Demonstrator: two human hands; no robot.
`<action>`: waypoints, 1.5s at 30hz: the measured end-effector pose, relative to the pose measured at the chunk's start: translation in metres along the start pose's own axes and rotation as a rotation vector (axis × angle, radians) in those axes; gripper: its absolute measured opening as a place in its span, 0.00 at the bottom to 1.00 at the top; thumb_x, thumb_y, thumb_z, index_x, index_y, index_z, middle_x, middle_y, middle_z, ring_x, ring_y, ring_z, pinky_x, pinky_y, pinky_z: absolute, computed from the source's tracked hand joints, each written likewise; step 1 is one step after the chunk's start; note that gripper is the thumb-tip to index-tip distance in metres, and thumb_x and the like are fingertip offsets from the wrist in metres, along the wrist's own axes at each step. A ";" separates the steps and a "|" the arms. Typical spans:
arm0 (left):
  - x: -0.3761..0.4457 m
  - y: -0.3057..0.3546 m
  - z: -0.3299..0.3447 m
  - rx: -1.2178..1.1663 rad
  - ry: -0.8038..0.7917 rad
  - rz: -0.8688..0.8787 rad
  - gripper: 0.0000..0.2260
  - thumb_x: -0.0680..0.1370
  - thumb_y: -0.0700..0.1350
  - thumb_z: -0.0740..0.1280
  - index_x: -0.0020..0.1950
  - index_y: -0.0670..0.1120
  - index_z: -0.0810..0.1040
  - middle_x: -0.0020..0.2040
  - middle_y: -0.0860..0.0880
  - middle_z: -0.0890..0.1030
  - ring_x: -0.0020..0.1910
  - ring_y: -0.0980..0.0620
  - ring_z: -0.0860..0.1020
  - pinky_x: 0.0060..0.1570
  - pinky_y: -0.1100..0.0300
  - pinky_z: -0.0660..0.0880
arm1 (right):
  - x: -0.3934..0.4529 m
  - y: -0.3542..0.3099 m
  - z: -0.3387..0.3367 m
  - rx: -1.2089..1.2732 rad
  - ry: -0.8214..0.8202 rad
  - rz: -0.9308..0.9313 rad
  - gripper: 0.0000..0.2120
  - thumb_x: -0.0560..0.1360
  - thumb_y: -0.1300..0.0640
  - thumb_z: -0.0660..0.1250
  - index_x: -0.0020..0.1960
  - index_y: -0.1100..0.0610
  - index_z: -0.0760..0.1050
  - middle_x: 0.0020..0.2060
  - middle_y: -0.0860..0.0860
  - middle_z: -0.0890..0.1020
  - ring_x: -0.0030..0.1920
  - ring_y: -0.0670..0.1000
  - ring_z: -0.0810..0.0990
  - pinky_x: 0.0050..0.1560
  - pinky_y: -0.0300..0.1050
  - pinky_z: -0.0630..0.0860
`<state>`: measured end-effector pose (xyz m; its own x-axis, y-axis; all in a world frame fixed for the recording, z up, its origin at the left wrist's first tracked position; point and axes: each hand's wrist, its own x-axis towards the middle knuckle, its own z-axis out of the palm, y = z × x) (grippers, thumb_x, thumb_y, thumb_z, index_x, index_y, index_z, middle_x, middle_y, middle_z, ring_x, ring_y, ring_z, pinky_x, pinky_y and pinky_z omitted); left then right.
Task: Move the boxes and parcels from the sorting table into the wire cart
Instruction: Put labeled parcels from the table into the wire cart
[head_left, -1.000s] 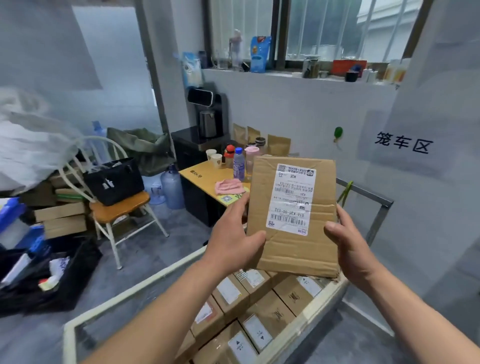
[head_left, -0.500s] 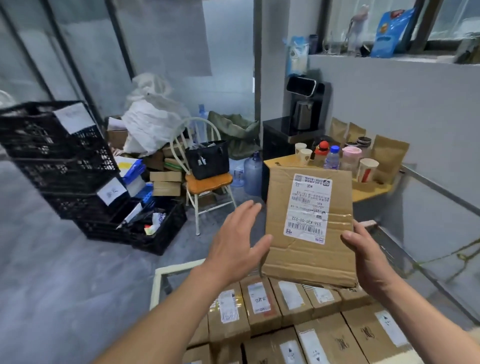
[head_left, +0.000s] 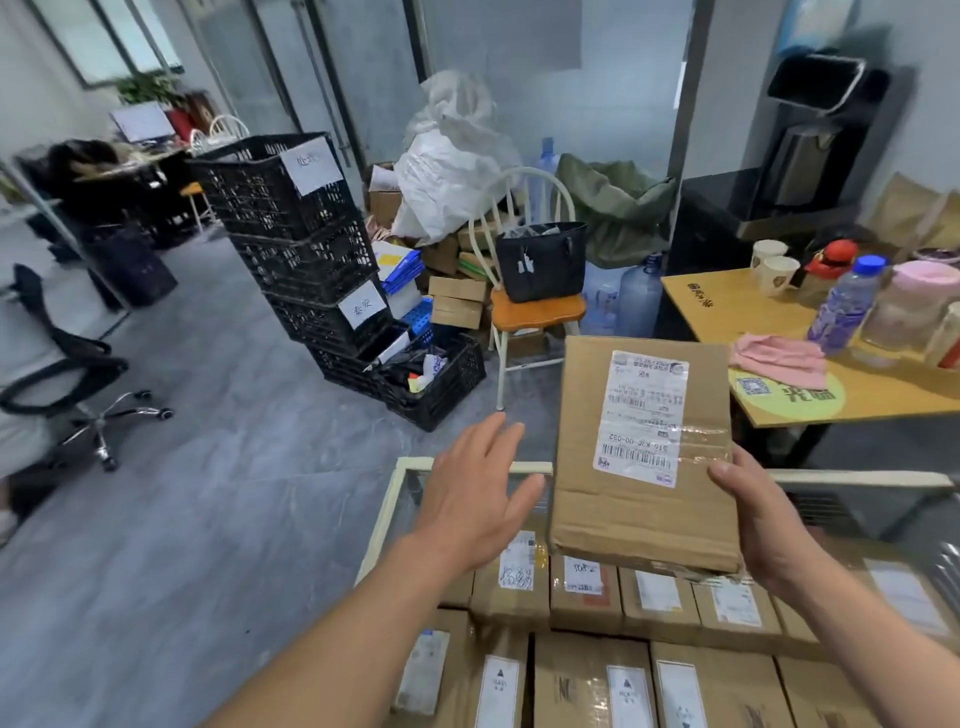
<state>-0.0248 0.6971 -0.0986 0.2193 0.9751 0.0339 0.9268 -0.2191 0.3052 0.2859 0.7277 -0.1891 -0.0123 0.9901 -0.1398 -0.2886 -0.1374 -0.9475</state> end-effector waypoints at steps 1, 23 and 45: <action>-0.004 -0.003 0.005 0.015 -0.015 -0.022 0.30 0.83 0.62 0.54 0.82 0.51 0.56 0.82 0.51 0.53 0.80 0.51 0.52 0.77 0.49 0.55 | 0.003 0.008 -0.002 0.002 -0.007 0.024 0.37 0.63 0.42 0.74 0.71 0.50 0.74 0.64 0.58 0.81 0.66 0.69 0.77 0.68 0.73 0.68; -0.052 -0.134 0.108 0.061 -0.321 -0.142 0.27 0.83 0.60 0.54 0.80 0.50 0.58 0.82 0.48 0.55 0.79 0.47 0.56 0.76 0.44 0.59 | -0.044 0.152 0.051 -0.173 0.081 0.420 0.37 0.61 0.39 0.74 0.70 0.42 0.74 0.58 0.48 0.85 0.62 0.60 0.81 0.63 0.68 0.75; -0.080 -0.291 0.216 0.095 -0.455 -0.100 0.36 0.77 0.63 0.45 0.75 0.43 0.69 0.77 0.41 0.66 0.76 0.39 0.63 0.73 0.42 0.63 | -0.030 0.303 0.101 -0.293 0.154 0.682 0.32 0.69 0.45 0.72 0.72 0.37 0.68 0.57 0.46 0.84 0.59 0.54 0.82 0.51 0.55 0.78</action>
<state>-0.2465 0.6749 -0.3958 0.2195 0.8816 -0.4178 0.9692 -0.1479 0.1970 0.1024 0.6595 -0.4427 0.0435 0.6708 -0.7403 0.0013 -0.7411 -0.6714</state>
